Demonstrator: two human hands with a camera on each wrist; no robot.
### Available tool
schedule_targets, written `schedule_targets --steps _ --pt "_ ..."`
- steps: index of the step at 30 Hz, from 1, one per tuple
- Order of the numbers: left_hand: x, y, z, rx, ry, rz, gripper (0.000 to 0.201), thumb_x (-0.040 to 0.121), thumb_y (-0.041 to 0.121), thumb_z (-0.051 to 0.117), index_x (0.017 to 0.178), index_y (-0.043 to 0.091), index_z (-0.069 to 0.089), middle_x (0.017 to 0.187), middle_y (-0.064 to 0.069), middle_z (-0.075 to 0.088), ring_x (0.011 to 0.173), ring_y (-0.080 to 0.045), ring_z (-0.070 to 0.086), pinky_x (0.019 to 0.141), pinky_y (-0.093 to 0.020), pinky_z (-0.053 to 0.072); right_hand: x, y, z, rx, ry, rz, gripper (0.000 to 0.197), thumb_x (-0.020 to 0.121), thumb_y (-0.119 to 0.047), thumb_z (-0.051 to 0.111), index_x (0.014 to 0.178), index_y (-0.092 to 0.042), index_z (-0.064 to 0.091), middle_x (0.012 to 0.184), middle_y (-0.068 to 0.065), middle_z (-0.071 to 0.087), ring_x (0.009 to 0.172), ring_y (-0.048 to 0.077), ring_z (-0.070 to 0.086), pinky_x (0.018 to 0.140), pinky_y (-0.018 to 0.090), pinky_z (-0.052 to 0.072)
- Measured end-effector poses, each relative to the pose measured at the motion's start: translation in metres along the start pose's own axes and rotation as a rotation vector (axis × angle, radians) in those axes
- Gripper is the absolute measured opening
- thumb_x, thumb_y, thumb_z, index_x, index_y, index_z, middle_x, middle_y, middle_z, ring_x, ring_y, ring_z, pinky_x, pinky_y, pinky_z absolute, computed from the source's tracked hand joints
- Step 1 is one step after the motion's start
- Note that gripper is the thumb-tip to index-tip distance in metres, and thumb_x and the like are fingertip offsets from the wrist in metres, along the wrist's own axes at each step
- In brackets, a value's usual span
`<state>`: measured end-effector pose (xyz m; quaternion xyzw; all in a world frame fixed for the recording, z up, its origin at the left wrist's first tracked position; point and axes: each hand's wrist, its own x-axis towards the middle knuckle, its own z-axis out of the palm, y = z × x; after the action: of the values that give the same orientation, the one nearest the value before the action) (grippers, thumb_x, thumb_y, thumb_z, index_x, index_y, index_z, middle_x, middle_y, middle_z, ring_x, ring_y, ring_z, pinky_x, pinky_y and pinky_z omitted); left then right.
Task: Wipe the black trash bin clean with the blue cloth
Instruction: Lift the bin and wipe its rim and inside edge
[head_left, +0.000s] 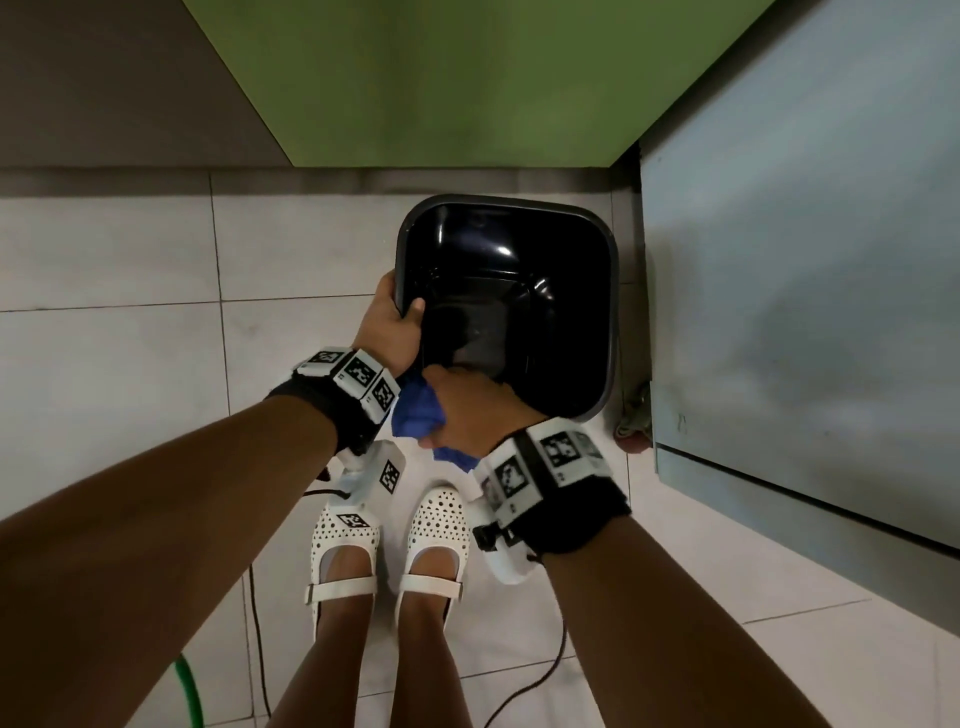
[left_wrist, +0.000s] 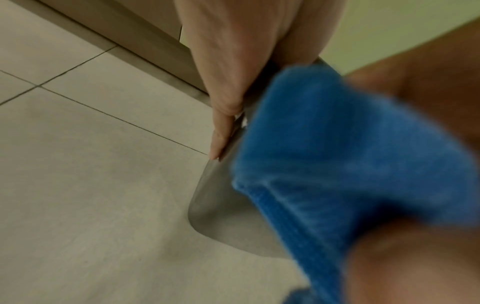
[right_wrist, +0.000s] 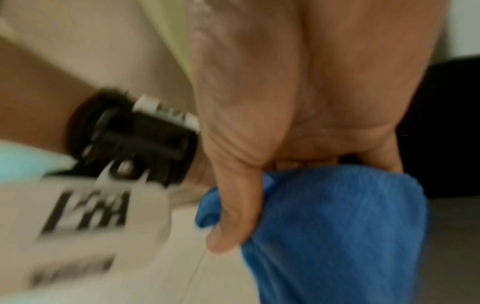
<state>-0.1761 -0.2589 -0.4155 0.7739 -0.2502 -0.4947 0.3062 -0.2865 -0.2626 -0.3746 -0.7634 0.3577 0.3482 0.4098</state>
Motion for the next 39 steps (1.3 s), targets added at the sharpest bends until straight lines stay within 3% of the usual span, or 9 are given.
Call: schedule_targets --steps 4,7,9,13,17,23,28,33,39 --pt "-0.001 0.004 -0.002 0.003 0.028 0.011 0.041 0.093 0.006 0.04 0.134 0.011 0.037 0.124 -0.015 0.056 0.104 -0.022 0.052 0.087 -0.023 0.038 0.006 -0.017 0.028 -0.165 0.274 0.055 0.068 0.084 -0.029 0.062 0.14 -0.012 0.027 0.126 0.009 0.051 0.115 0.03 0.05 0.09 0.045 0.041" --pt "0.001 0.007 -0.001 0.046 0.036 0.027 0.043 0.09 0.004 0.041 0.132 0.013 0.041 0.118 -0.014 0.06 0.103 -0.024 0.054 0.088 -0.027 0.042 0.002 -0.014 0.043 -0.217 0.597 0.059 0.051 0.062 -0.023 0.077 0.11 -0.015 0.06 0.08 0.003 0.065 0.07 0.024 0.064 0.06 0.033 0.047" --pt "0.003 0.008 -0.001 0.08 0.043 0.042 0.044 0.087 0.0 0.041 0.129 0.012 0.044 0.114 -0.016 0.061 0.105 -0.03 0.056 0.087 -0.028 0.042 0.002 -0.002 0.052 -0.212 0.7 0.025 0.048 0.051 -0.023 0.081 0.096 -0.017 0.065 0.068 -0.001 0.063 0.059 0.021 0.061 0.055 0.03 0.046" --pt "0.004 0.01 -0.001 0.111 0.061 0.067 0.045 0.083 -0.004 0.04 0.125 0.01 0.047 0.111 -0.018 0.063 0.104 -0.032 0.057 0.084 -0.024 0.039 -0.014 0.045 0.058 -0.232 0.752 -0.054 0.061 0.048 -0.025 0.082 0.106 -0.013 0.066 0.076 0.001 0.065 0.065 0.023 0.063 0.06 0.031 0.048" --pt "0.005 0.009 0.001 0.113 0.091 0.069 0.047 0.082 -0.005 0.04 0.126 0.01 0.048 0.112 -0.017 0.064 0.104 -0.03 0.057 0.083 -0.021 0.039 -0.032 0.082 0.056 -0.321 0.696 0.009 0.07 0.044 -0.026 0.088 0.109 -0.012 0.065 0.079 0.0 0.067 0.07 0.022 0.065 0.069 0.032 0.053" --pt "0.0 0.011 0.006 0.105 0.179 0.069 0.045 0.082 -0.004 0.04 0.124 0.009 0.05 0.11 -0.017 0.064 0.102 -0.029 0.058 0.078 -0.019 0.038 -0.012 0.037 0.052 -0.205 0.666 0.071 0.04 0.04 -0.015 0.08 0.078 -0.017 0.066 0.065 0.0 0.063 0.057 0.022 0.062 0.06 0.028 0.047" --pt "0.002 0.01 0.005 0.162 0.237 0.085 0.046 0.08 -0.006 0.04 0.124 0.005 0.049 0.112 -0.021 0.064 0.105 -0.035 0.058 0.083 -0.029 0.044 0.013 -0.016 0.033 -0.145 0.428 0.046 0.033 0.086 -0.022 0.055 0.117 -0.011 0.05 0.114 0.009 0.058 0.106 0.029 0.056 0.089 0.038 0.039" --pt "0.0 0.012 0.009 0.174 0.263 0.098 0.045 0.077 -0.005 0.041 0.119 0.004 0.052 0.107 -0.022 0.065 0.099 -0.037 0.059 0.077 -0.03 0.043 0.001 0.015 0.048 -0.211 0.696 0.033 0.034 0.046 -0.018 0.083 0.075 -0.019 0.065 0.06 -0.002 0.062 0.052 0.02 0.061 0.052 0.025 0.044" --pt "0.003 0.01 0.003 0.185 0.209 0.096 0.047 0.077 -0.005 0.041 0.12 0.009 0.052 0.105 -0.02 0.066 0.099 -0.036 0.06 0.079 -0.03 0.045 -0.025 0.096 0.046 -0.424 0.74 -0.015 0.058 0.041 -0.026 0.086 0.096 -0.014 0.07 0.067 -0.001 0.066 0.059 0.021 0.064 0.064 0.027 0.051"
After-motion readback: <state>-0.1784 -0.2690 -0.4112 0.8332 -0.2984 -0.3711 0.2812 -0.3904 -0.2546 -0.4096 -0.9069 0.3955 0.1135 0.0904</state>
